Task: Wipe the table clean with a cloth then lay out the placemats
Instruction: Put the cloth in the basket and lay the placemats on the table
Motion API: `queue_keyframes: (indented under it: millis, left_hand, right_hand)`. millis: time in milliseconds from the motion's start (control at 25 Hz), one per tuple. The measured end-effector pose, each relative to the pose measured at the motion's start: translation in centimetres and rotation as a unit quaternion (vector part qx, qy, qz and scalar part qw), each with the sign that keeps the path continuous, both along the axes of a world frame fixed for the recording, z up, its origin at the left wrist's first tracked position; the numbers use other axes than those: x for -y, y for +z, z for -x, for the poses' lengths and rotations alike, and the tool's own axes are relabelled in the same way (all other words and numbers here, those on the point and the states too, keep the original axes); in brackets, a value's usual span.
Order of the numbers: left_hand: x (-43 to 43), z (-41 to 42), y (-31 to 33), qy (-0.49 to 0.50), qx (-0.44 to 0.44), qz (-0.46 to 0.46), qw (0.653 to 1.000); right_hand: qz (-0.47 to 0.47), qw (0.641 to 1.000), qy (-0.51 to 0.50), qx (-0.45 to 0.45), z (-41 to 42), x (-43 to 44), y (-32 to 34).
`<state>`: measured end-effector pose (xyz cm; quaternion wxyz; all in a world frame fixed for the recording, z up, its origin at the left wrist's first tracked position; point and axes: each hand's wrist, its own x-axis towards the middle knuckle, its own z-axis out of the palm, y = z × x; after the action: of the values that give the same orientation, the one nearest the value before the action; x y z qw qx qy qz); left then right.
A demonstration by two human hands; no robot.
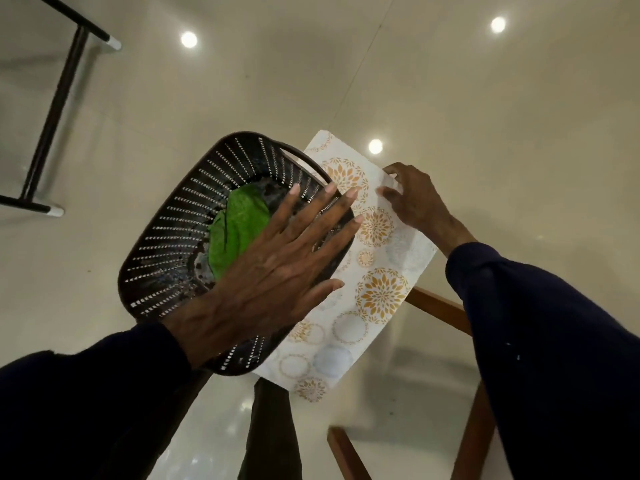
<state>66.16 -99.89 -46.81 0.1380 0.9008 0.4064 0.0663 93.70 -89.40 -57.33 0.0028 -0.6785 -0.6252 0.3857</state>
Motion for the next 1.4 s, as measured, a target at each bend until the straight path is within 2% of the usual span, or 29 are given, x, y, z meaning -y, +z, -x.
queue_keyframes:
  millis: [280, 520, 680, 880, 1040, 1240, 1320, 1400]
  left_hand:
    - [1.9, -0.8, 0.9, -0.037, -0.024, -0.005, 0.999]
    - [1.8, -1.6, 0.6, -0.124, -0.065, -0.051, 0.989]
    - [1.6, -1.1, 0.3, -0.140, -0.066, -0.056, 0.986]
    - [2.2, -1.1, 0.0, -0.153, -0.067, -0.060, 0.984]
    - [2.0, -0.8, 0.1, -0.173, -0.071, -0.063, 0.980]
    - [1.8, -0.9, 1.2, -0.185, -0.076, -0.068, 0.977]
    - [2.7, 0.2, 2.4, -0.146, -0.039, -0.064, 0.986]
    - [5.3, 3.1, 3.7, -0.074, 0.034, -0.053, 0.995]
  right_hand:
    - [0.053, 0.994, -0.084, -0.042, -3.4, 4.4, 3.5]
    - [0.027, 0.986, -0.162, -0.002, -2.2, 7.2, 5.4]
    - [0.023, 0.971, -0.231, 0.055, -1.5, 11.0, 7.0]
    - [0.029, 0.943, -0.324, 0.076, 0.1, 17.3, 9.5]
    - [0.034, 0.906, -0.414, 0.084, 2.7, 23.2, 11.3]
    - [0.023, 0.824, -0.565, 0.017, 7.5, 33.1, 12.4]
    - [0.009, 0.782, -0.623, -0.007, 10.2, 37.0, 12.0]
    - [0.002, 0.740, -0.671, -0.039, 12.5, 40.5, 11.5]
